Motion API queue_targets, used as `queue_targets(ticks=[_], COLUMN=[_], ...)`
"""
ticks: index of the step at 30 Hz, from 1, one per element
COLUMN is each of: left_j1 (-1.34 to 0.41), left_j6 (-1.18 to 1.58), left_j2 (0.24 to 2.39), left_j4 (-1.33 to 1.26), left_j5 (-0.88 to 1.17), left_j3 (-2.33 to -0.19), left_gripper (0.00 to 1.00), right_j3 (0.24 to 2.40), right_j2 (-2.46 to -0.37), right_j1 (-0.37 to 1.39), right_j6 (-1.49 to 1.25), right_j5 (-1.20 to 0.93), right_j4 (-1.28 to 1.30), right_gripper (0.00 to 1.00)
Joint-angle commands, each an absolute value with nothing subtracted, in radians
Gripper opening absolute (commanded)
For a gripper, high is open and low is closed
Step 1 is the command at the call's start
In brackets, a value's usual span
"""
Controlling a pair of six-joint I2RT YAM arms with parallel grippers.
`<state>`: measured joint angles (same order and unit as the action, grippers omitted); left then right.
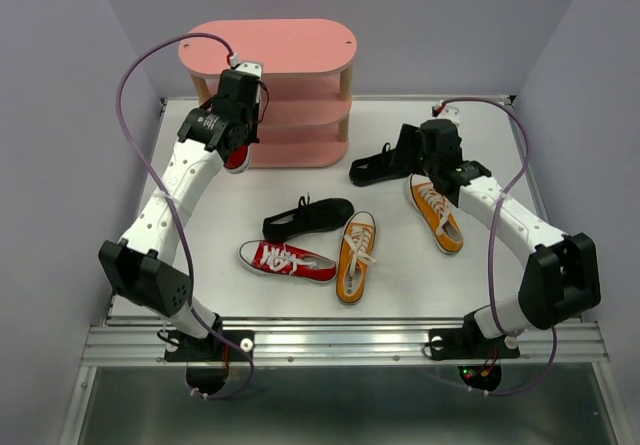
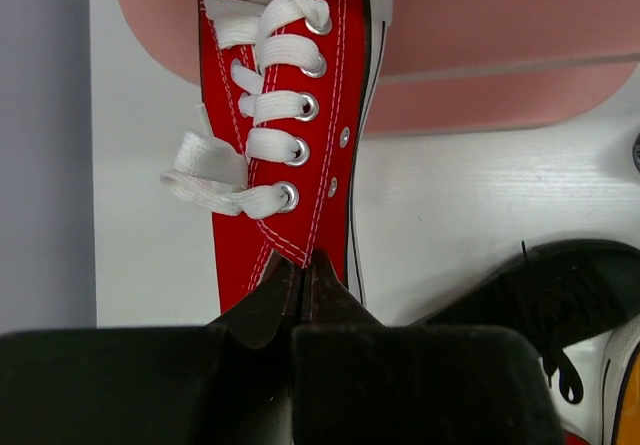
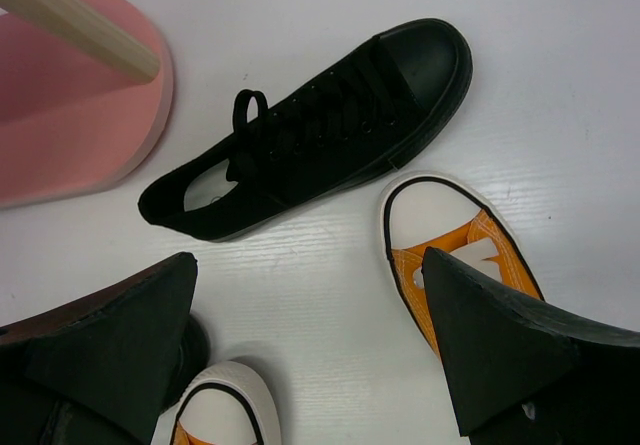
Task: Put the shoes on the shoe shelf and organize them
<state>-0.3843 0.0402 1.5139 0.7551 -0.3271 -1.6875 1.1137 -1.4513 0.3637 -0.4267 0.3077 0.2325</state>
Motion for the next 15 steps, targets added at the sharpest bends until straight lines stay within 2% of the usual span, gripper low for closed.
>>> queue_targets(ticks=[1,15], left_j1=[-0.383,-0.384], left_j6=[-0.035,-0.083], left_j2=[1.563,1.687], left_j4=[0.609,0.465], left_j5=[-0.408,-0.472], left_j3=[-1.792,-1.856], left_gripper=[0.0,0.0], right_j3=[1.137,1.12], right_j2=[-1.398,-1.364], right_j1=[0.37,0.37], right_j6=[-0.434,-0.44], right_j5=[0.333,0.35], right_j4=[0.227,0.253], right_gripper=[1.0,1.0])
